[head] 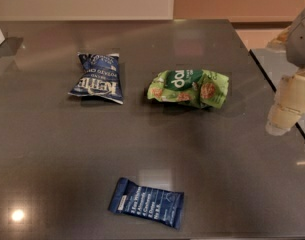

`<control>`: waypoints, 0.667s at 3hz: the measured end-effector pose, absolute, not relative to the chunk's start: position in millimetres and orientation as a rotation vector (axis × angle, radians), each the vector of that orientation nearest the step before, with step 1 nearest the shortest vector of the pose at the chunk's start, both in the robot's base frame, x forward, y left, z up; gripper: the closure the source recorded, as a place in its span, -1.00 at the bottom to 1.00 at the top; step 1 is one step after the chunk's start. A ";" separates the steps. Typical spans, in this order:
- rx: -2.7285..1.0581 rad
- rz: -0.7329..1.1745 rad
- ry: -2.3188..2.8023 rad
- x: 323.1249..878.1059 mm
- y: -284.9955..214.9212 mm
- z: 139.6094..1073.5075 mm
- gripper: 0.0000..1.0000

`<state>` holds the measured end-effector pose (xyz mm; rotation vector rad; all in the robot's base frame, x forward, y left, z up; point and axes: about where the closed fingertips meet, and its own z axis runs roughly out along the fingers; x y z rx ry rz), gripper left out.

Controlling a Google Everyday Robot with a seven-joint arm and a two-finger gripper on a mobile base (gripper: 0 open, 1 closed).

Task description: Move green rice chip bag near rxbar blueberry

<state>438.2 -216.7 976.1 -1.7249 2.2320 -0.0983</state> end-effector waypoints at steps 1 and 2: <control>-1.737 -0.107 2.226 444.2 -215.3 977.3 -1.00; -1.710 -0.094 2.228 464.4 -210.1 973.1 -1.00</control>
Offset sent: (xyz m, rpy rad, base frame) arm 0.0503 0.0109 -0.0123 0.0347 0.0050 -0.0269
